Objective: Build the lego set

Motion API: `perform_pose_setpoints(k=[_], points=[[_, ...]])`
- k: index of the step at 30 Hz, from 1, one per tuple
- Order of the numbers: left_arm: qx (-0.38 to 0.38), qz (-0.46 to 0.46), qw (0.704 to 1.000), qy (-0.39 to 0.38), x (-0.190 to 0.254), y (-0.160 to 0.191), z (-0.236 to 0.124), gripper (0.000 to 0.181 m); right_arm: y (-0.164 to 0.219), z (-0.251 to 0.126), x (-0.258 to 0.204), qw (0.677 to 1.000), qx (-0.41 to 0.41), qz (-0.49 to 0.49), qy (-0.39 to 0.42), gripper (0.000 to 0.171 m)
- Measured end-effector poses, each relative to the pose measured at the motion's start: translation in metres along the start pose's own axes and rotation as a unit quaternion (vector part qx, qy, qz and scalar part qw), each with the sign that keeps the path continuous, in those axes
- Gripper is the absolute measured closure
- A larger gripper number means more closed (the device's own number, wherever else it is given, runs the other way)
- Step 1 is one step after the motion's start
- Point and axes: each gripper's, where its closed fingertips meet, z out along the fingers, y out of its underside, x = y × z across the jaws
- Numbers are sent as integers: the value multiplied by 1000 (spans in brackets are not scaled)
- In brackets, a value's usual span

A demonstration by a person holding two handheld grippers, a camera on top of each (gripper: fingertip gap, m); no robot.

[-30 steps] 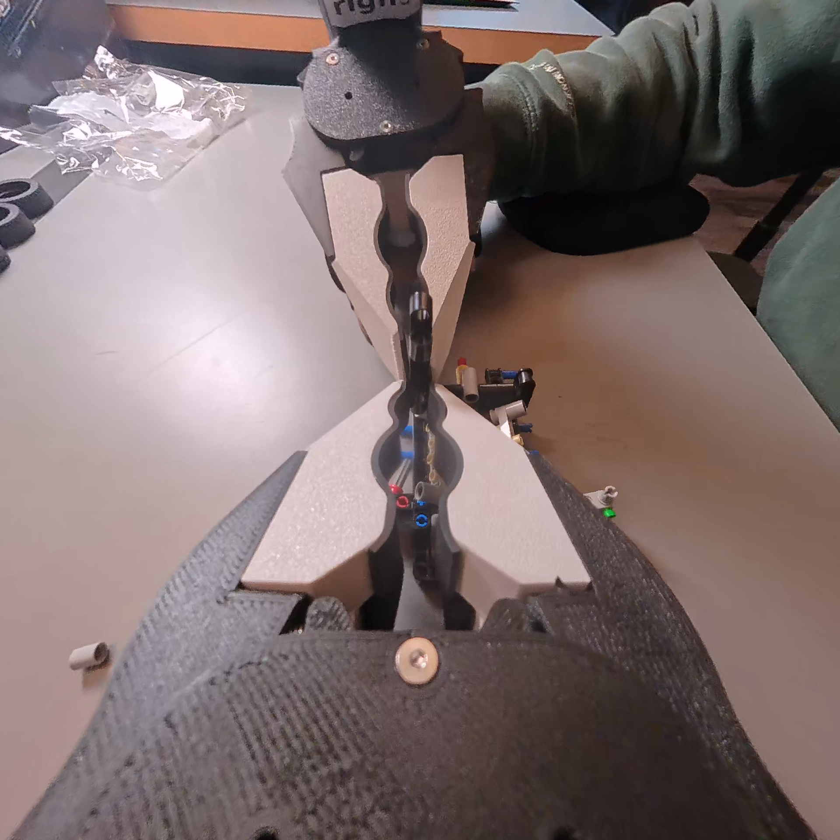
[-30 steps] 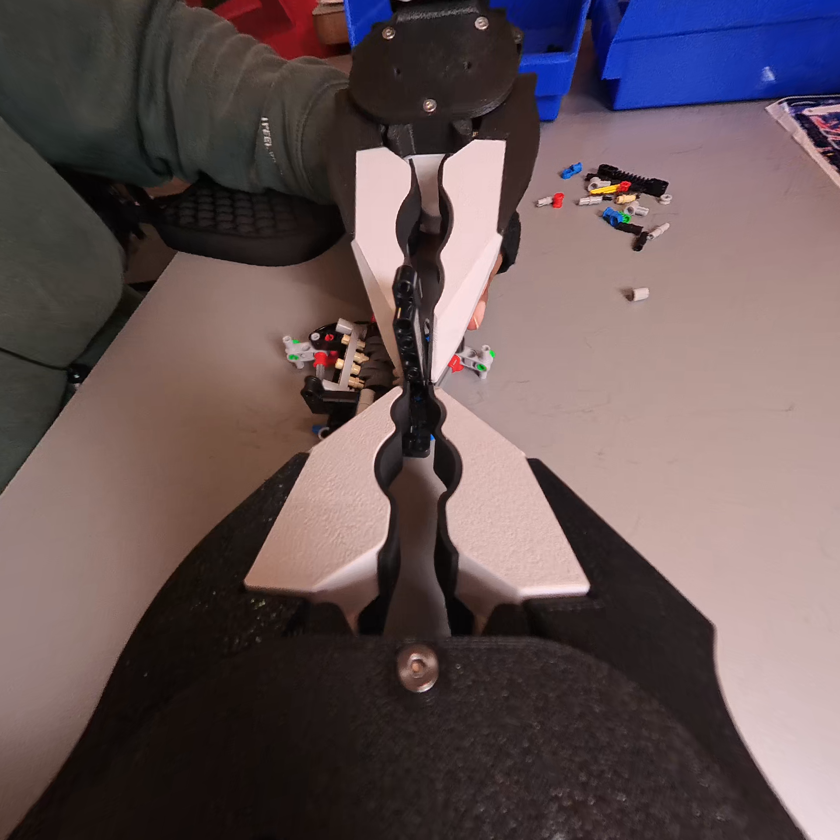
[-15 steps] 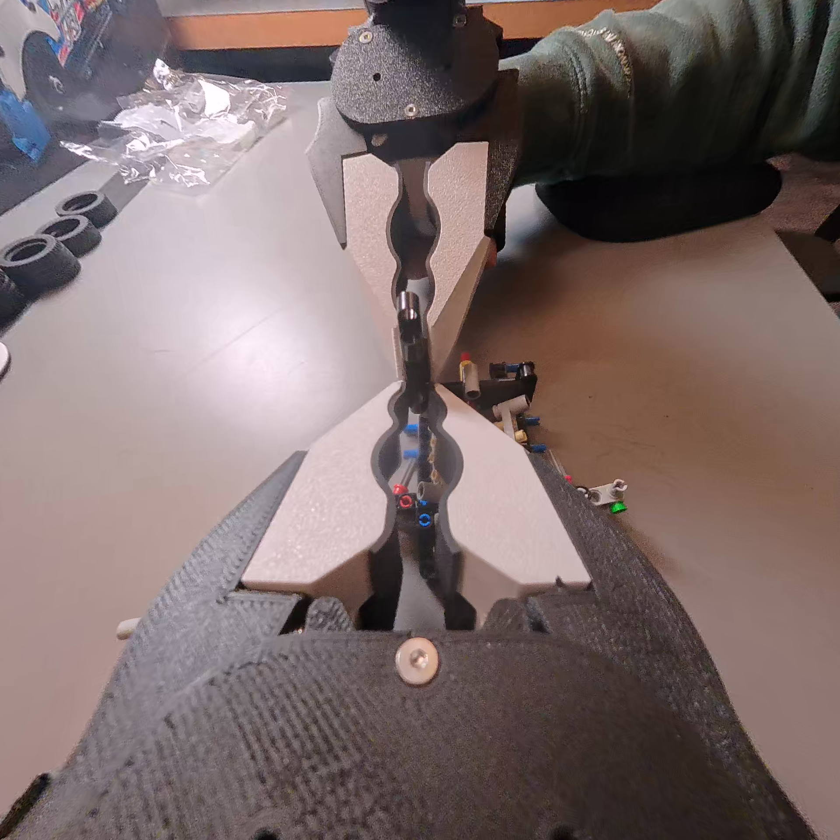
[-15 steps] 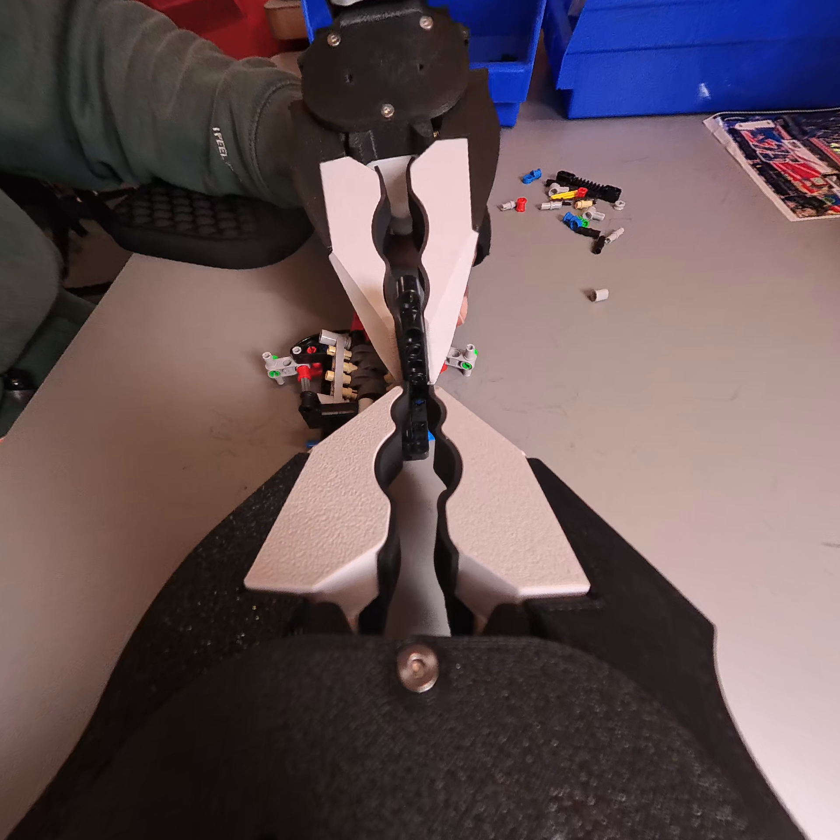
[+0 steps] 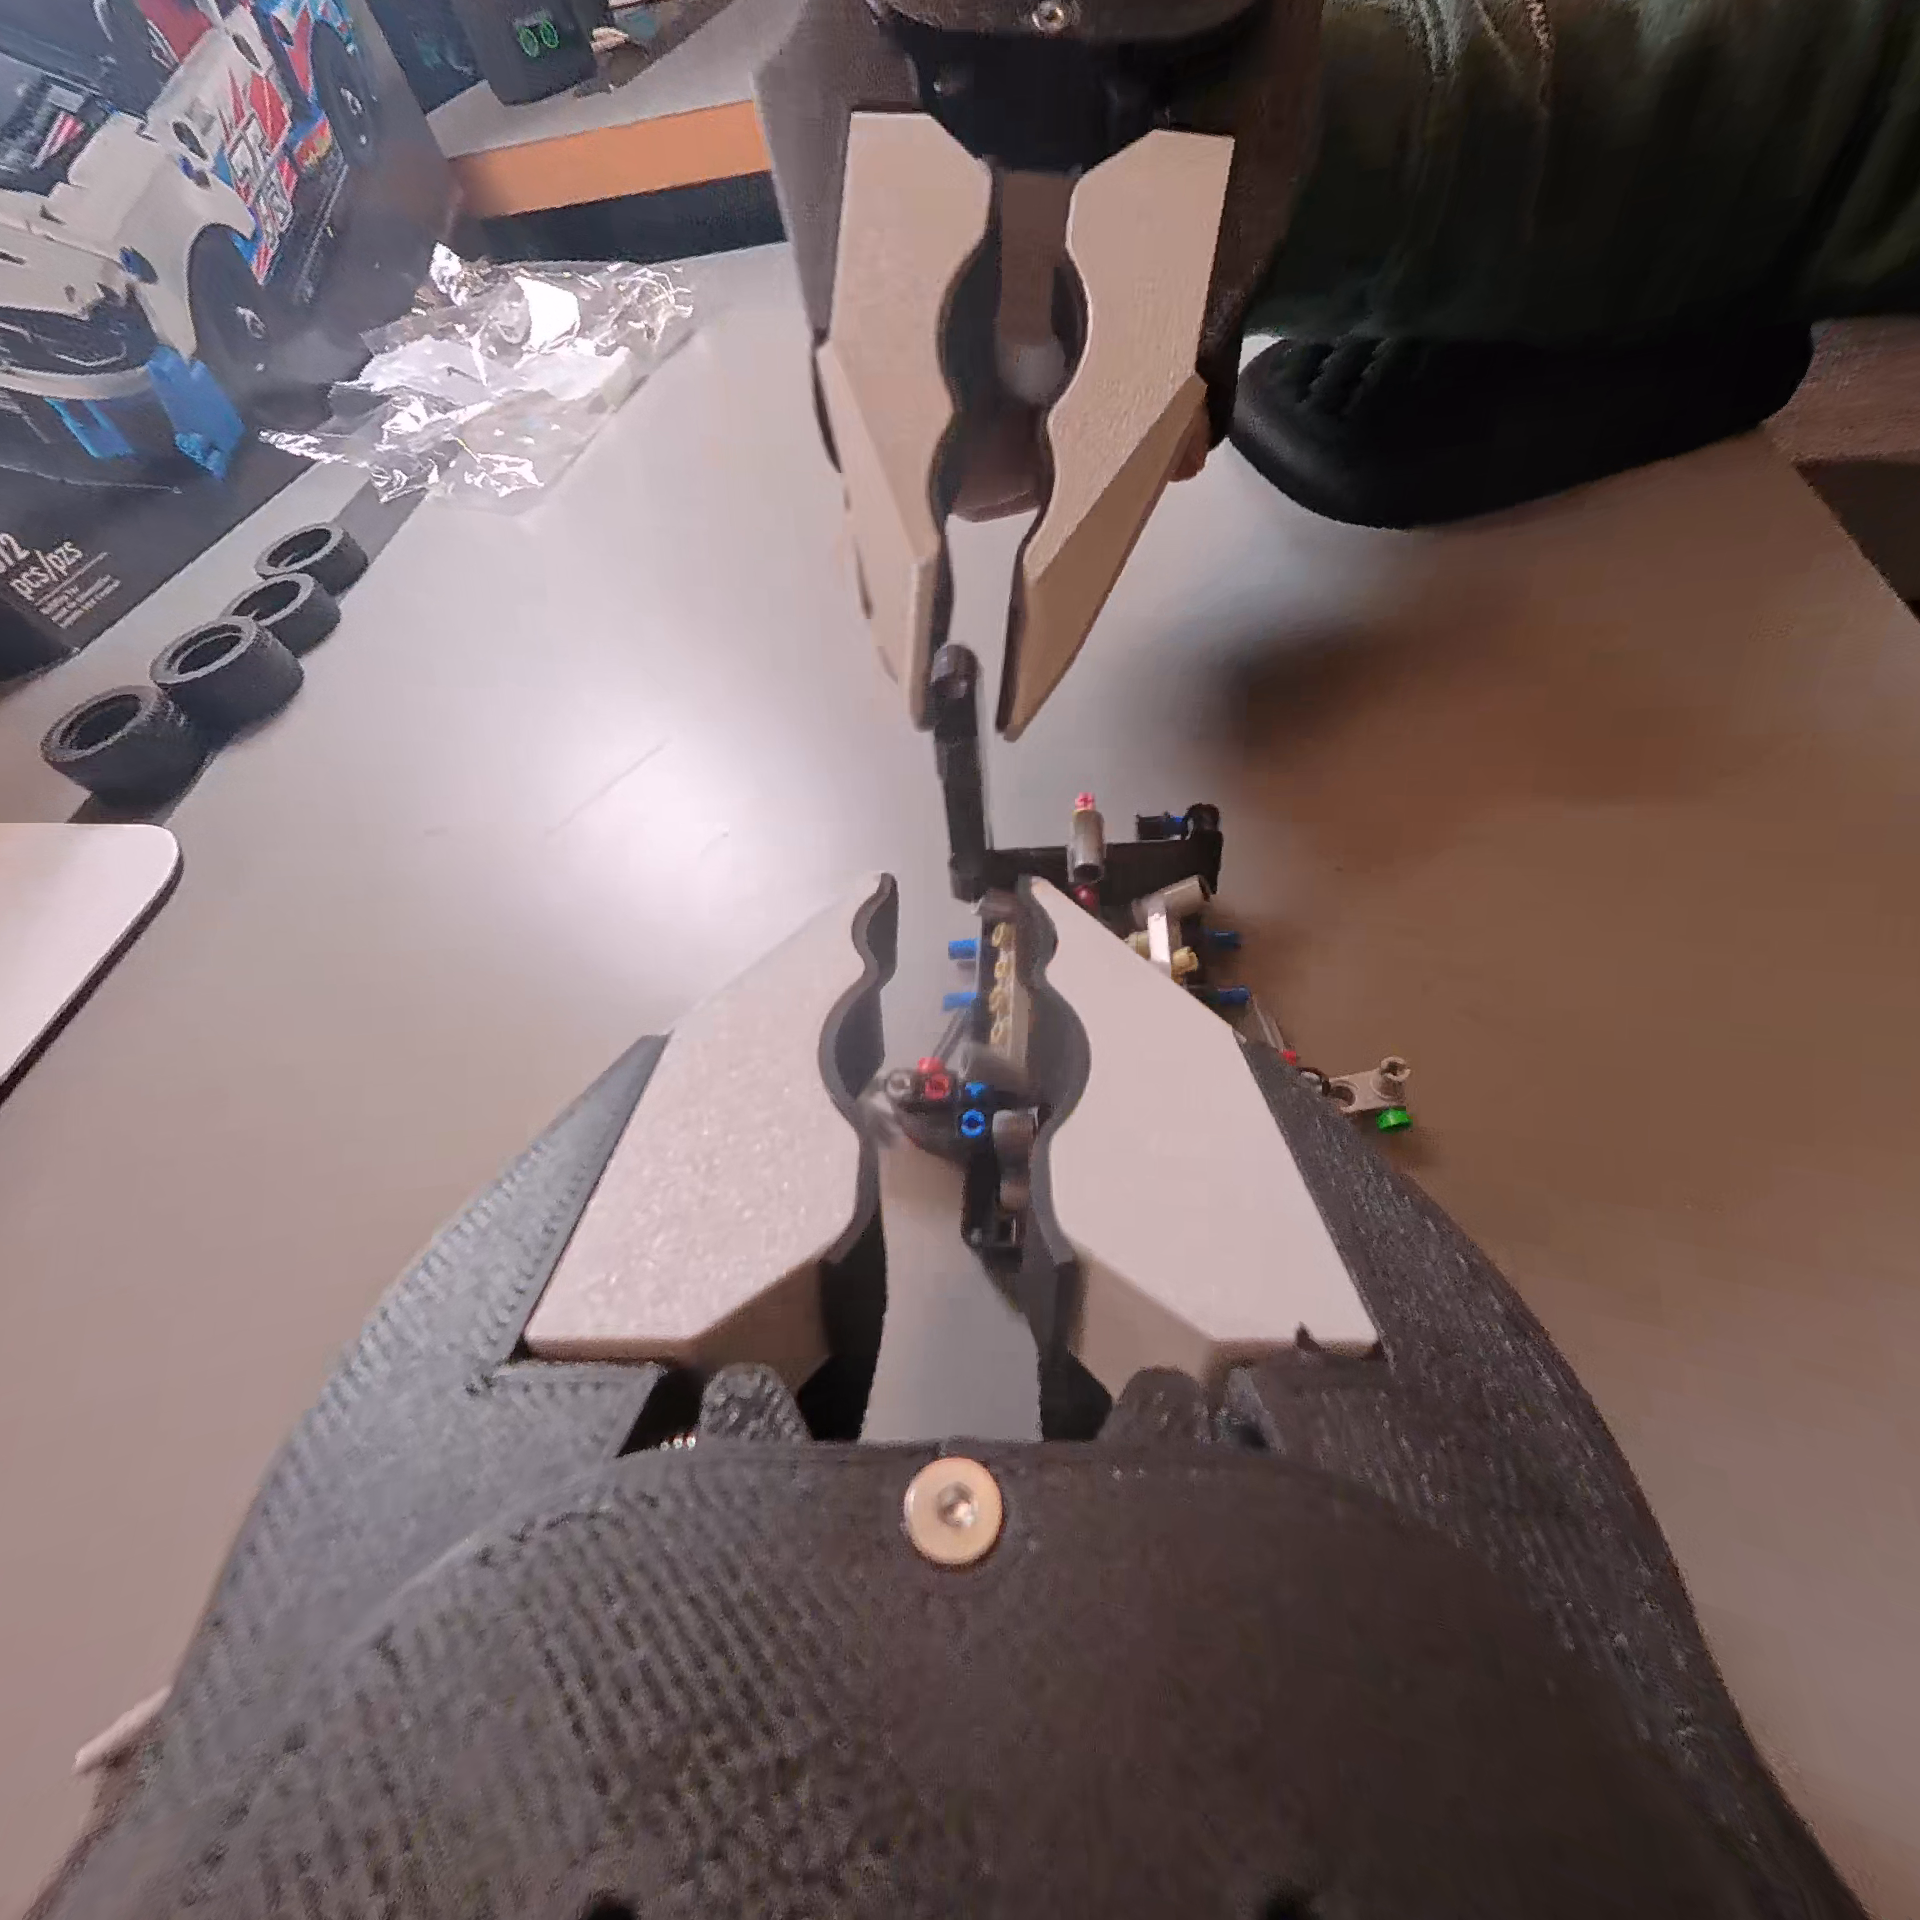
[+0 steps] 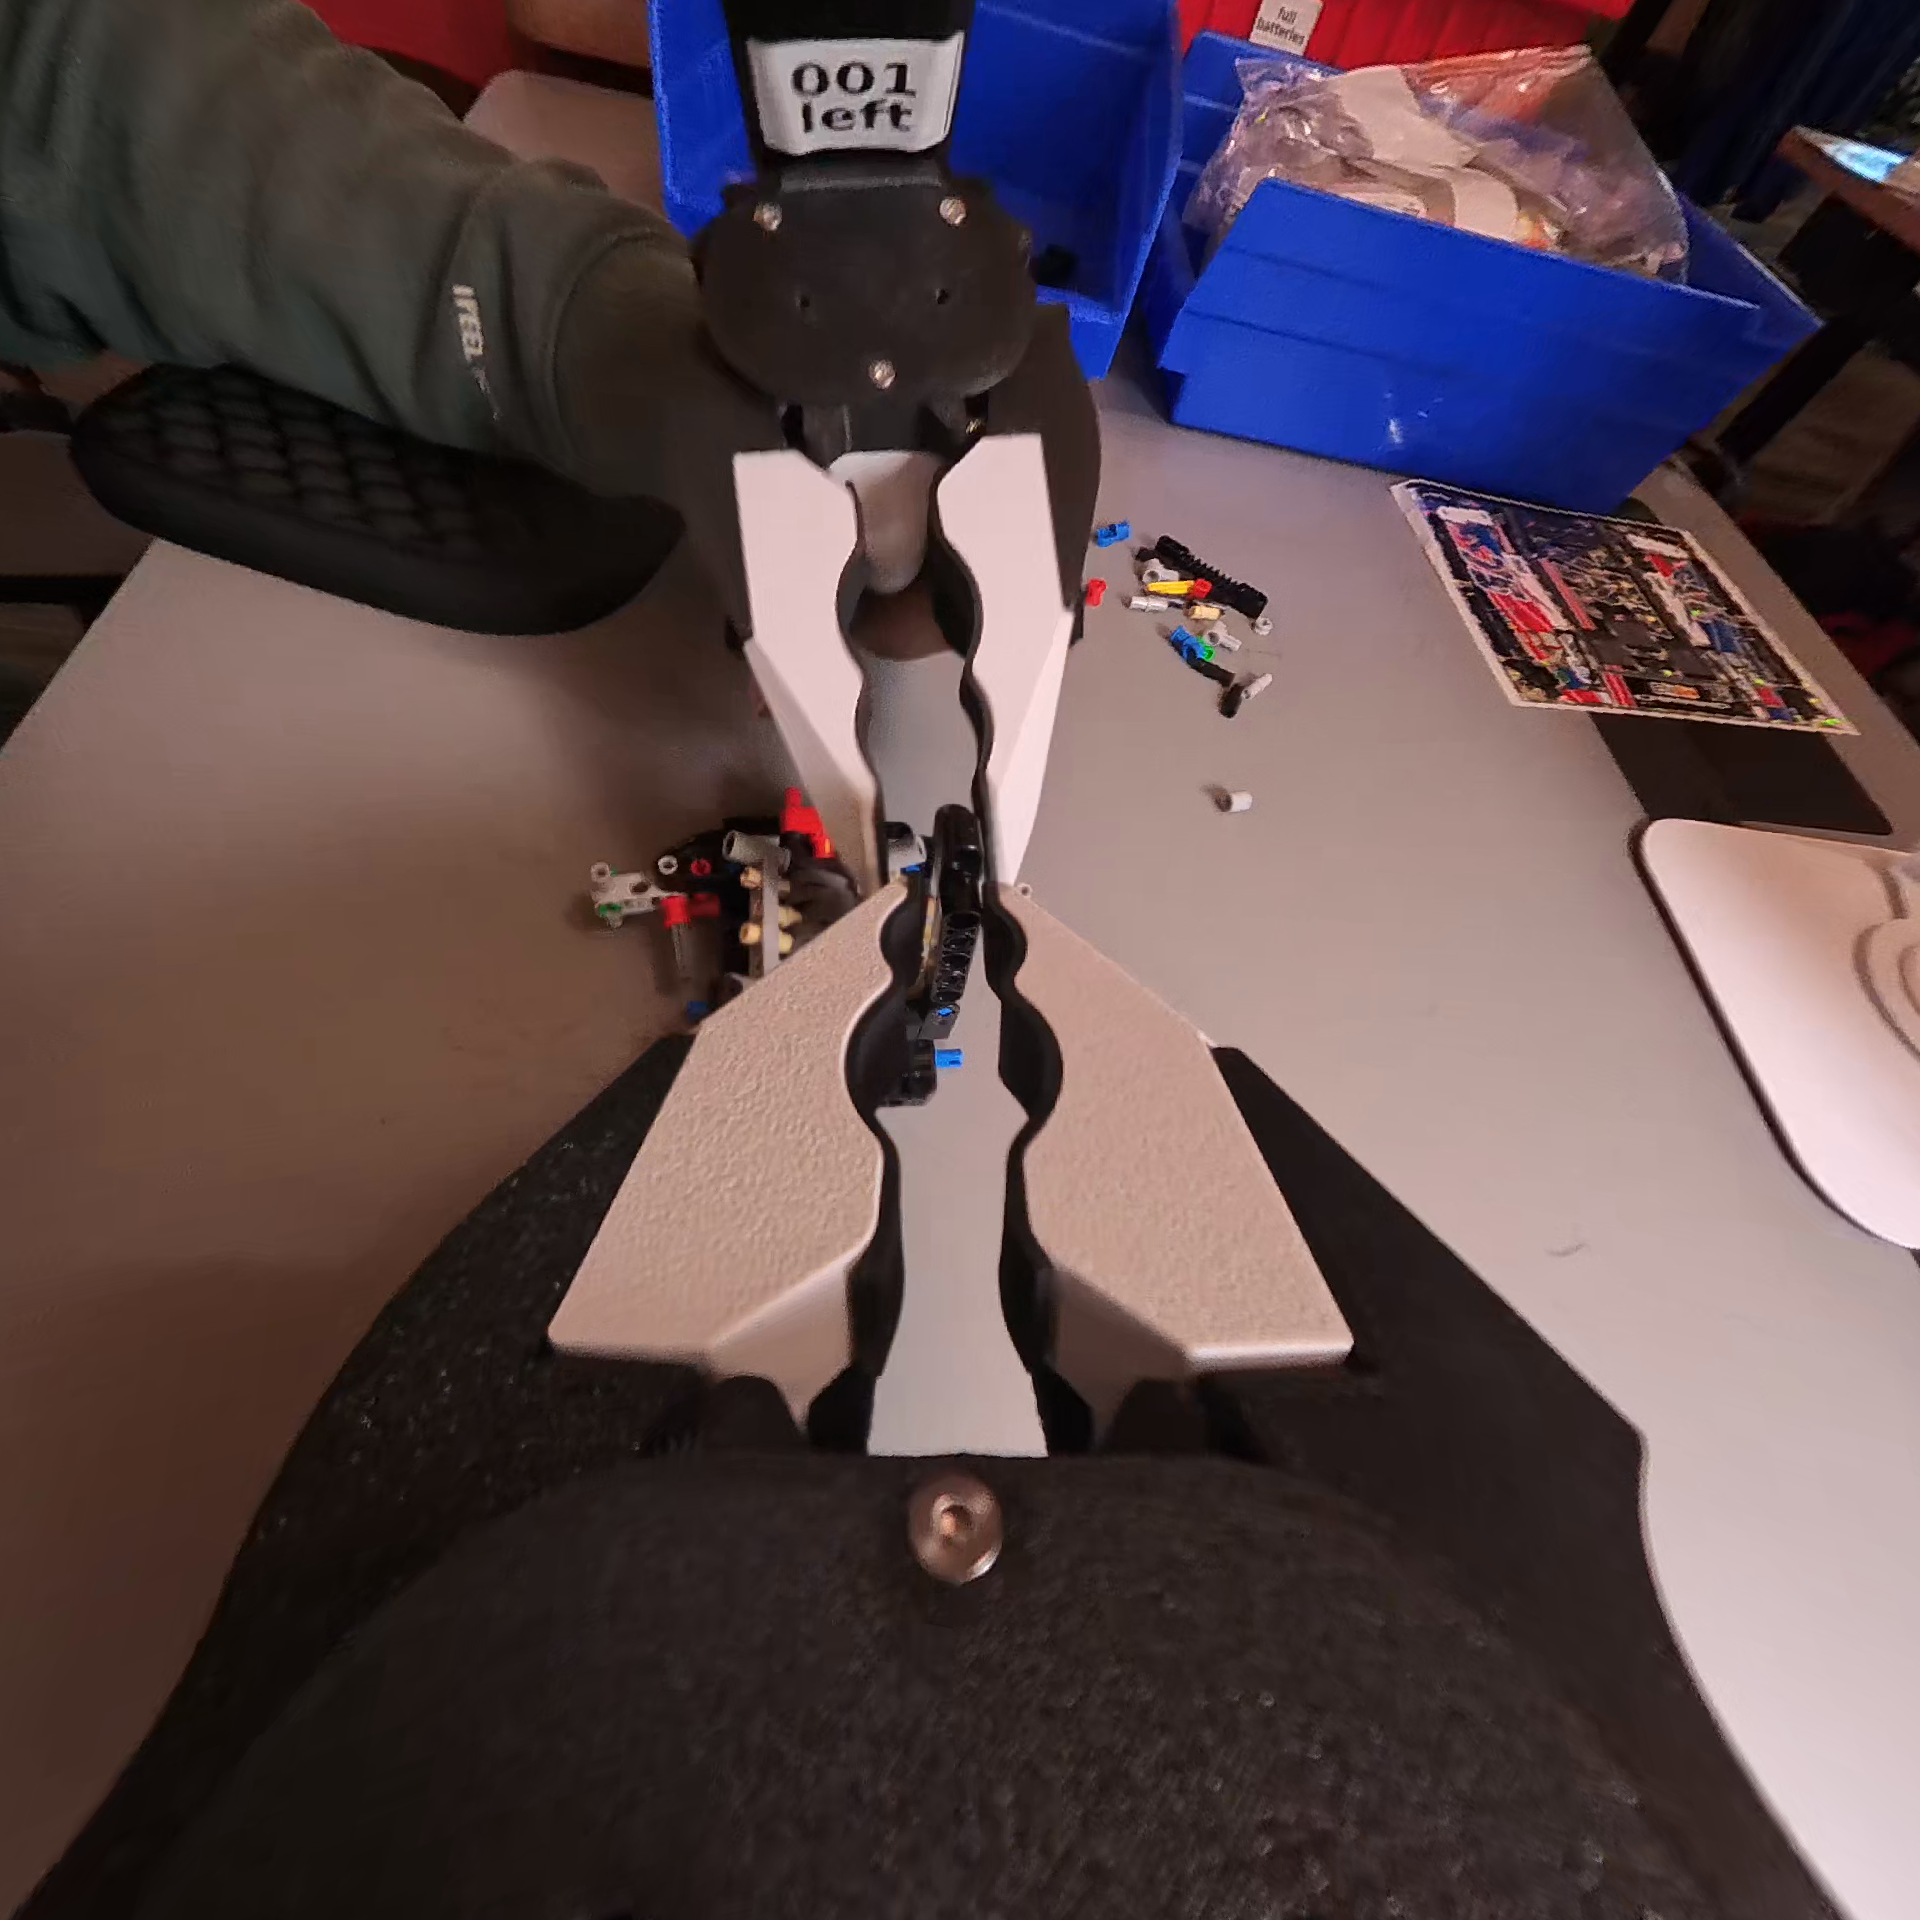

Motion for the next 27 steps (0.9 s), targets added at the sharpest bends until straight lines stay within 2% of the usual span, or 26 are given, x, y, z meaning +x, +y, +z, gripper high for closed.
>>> perform_pose_setpoints(k=[4, 6, 8, 11, 13, 17, 19, 21, 27], points=[[1, -5, 1000, -10, -3, 5, -16, 164, 14, -3, -17, 999, -42, -8, -9, 155], [-11, -12, 1000, 9, 3, 9, -18, 160, 17, -3, -25, 999, -50, -13, -5, 152], [-17, -27, 998, 45, 14, 11, -19, 149, 17, -6, -28, 998, -54, -24, 16, 152], [-31, -50, 994, 90, 27, 14, -19, 119, 14, -10, -29, 997, -50, -30, 43, 153], [-56, -51, 991, 106, 35, 22, -14, 110, 9, -9, -30, 998, -33, -24, 51, 154], [-88, -21, 992, 90, 36, 29, -2, 121, 8, -7, -26, 998, -21, -8, 60, 154], [-94, -29, 991, 88, 36, 29, -1, 123, 4, -7, -28, 998, -8, -3, 55, 160], [-99, -35, 991, 81, 35, 29, 0, 124, 5, -7, -29, 998, -16, -15, 61, 159], [-122, -52, 991, 29, 29, 28, 5, 124, 9, -3, -52, 997, -51, -42, 28, 139]])
